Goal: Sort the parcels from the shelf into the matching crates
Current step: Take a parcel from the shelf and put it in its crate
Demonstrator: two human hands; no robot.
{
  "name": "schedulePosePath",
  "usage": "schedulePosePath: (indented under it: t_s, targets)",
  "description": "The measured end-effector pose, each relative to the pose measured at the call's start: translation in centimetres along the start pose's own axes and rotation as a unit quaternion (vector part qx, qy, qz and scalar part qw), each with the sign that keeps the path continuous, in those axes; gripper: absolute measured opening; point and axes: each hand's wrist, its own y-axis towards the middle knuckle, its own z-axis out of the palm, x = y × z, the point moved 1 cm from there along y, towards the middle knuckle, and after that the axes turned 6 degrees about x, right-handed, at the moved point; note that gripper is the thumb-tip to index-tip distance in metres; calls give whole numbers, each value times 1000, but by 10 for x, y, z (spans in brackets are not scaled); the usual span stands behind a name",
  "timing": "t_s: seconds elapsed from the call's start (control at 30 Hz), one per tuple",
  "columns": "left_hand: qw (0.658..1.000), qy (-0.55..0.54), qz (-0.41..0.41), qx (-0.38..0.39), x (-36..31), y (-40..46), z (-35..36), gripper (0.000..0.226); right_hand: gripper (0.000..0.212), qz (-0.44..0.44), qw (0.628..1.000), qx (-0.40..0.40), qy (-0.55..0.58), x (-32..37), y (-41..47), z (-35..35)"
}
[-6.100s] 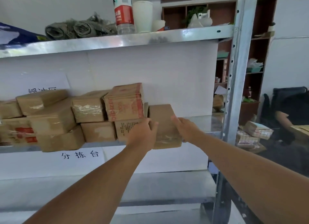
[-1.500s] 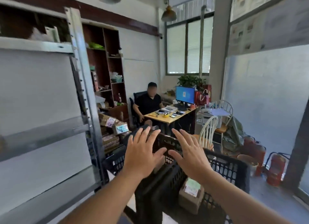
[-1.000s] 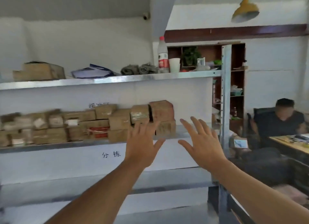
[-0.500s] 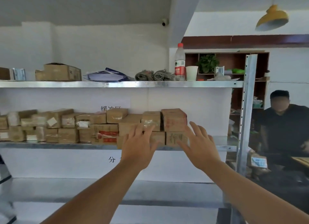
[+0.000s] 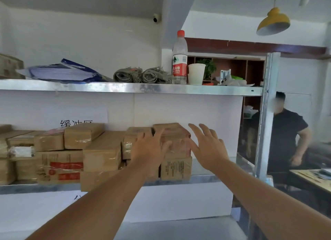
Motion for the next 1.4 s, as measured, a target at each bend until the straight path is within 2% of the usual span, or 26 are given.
schedulePosePath:
  t_s: [0.2, 0.3, 0.33, 0.4, 0.53, 0.63, 0.8, 0.87, 0.97, 1.07, 1.2, 1.27, 1.3, 1.4]
  targets:
    - [999, 35, -28, 1, -4, 56, 31, 64, 65, 2, 998, 39, 56, -16, 70, 34]
    - [994, 88, -63, 2, -12, 69, 30, 72, 84, -20, 987, 92, 129, -20, 100, 59]
    - [993, 95, -73, 15, -16, 74, 28, 76, 82, -17, 981, 102, 166, -20, 106, 66]
    - [991, 92, -90, 39, -21, 84, 28, 78, 64, 5, 970, 86, 228, -18, 113, 69]
    - [992, 21, -117, 30, -21, 88, 25, 61, 41, 18, 966, 51, 253, -16, 108, 64]
    - [993, -41, -112, 16, -21, 78, 17, 60, 44, 24, 959, 35, 280, -16, 98, 58]
    - [977, -201, -65, -12, -25, 54, 12, 101, 65, 35, 950, -16, 310, -6, 62, 37]
    - [971, -233, -54, -16, -28, 43, 9, 116, 67, 45, 946, -42, 318, -4, 44, 27]
    - [968, -252, -14, -3, -41, 23, 6, 116, 59, 72, 930, -88, 349, -7, 14, 10]
    - [938, -347, 6, 12, -58, 1, 6, 93, 65, 106, 879, -88, 457, -22, -19, -6]
    - [854, -519, 22, 34, -96, -32, 0, 49, 32, 127, 847, -106, 506, -44, -76, -41]
    - [826, -562, 17, 46, -114, -56, -6, 24, 42, 153, 833, -101, 522, -58, -106, -59]
    - [820, -569, 16, 56, -122, -67, -10, 24, 48, 165, 825, -99, 531, -67, -122, -68]
    - [815, -570, 12, 106, -149, -100, -24, 71, 61, 201, 807, -91, 548, -95, -176, -98]
